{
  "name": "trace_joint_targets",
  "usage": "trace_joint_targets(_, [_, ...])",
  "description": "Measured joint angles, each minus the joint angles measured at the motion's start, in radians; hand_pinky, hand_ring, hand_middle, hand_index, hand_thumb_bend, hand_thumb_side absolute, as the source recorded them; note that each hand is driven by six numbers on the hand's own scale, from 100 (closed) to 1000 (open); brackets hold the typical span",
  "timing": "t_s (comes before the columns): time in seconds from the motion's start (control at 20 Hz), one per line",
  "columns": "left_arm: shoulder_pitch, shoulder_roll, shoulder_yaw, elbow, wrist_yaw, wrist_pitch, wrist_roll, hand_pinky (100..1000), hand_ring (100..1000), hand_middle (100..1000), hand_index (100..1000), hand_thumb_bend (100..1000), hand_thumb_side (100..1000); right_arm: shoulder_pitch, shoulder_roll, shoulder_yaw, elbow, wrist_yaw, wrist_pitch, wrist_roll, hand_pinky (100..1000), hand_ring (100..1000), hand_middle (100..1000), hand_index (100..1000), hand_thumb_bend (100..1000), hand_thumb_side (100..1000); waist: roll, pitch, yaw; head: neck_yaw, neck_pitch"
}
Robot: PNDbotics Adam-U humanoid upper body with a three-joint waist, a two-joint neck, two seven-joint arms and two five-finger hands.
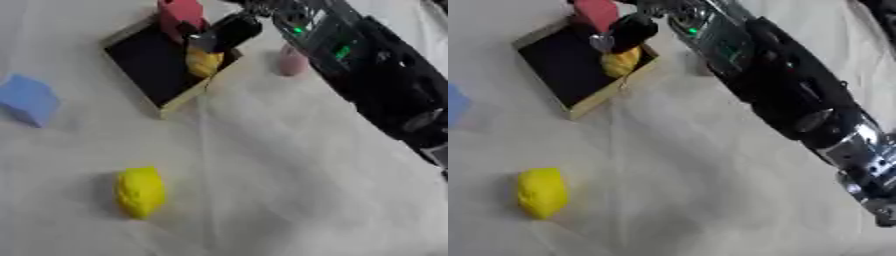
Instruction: Pick up objects on the table and place them in the box.
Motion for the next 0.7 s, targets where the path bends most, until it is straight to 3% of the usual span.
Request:
trace_joint_targets(0.2, [0.015, 0.000, 0.007, 0.000, -0.005, 0.000, 0.006, 684, 670, 608, 755, 100, 599, 0.077, -0.108, -0.049, -0.070, -0.006, 0.027, -0.030, 872, 842, 746, 859, 220, 192, 0.000, -0.016, -0.017, 0.015, 0.004])
trace_joint_targets(0.4, [0.023, 0.000, 0.012, 0.000, -0.014, 0.000, 0.013, 684, 671, 608, 755, 100, 599, 0.208, -0.220, -0.109, -0.102, -0.003, 0.044, -0.067, 873, 854, 762, 867, 243, 217, 0.000, -0.016, -0.027, 0.030, 0.007])
trace_joint_targets(0.5, [0.023, 0.000, 0.012, 0.000, -0.018, 0.000, 0.015, 684, 671, 608, 755, 100, 592, 0.266, -0.262, -0.135, -0.109, -0.001, 0.047, -0.083, 873, 858, 766, 870, 274, 181, 0.000, -0.016, -0.030, 0.035, 0.007])
trace_joint_targets(0.55, [0.023, 0.000, 0.012, 0.000, -0.018, 0.000, 0.016, 684, 671, 608, 755, 100, 598, 0.289, -0.278, -0.145, -0.111, 0.000, 0.047, -0.088, 873, 860, 769, 871, 256, 233, 0.000, -0.016, -0.031, 0.036, 0.007])
trace_joint_targets(0.7, [0.023, 0.000, 0.012, 0.000, -0.019, 0.000, 0.016, 684, 671, 608, 755, 100, 598, 0.343, -0.309, -0.168, -0.114, 0.008, 0.046, -0.098, 873, 864, 776, 875, 263, 246, 0.000, -0.016, -0.032, 0.040, 0.006])
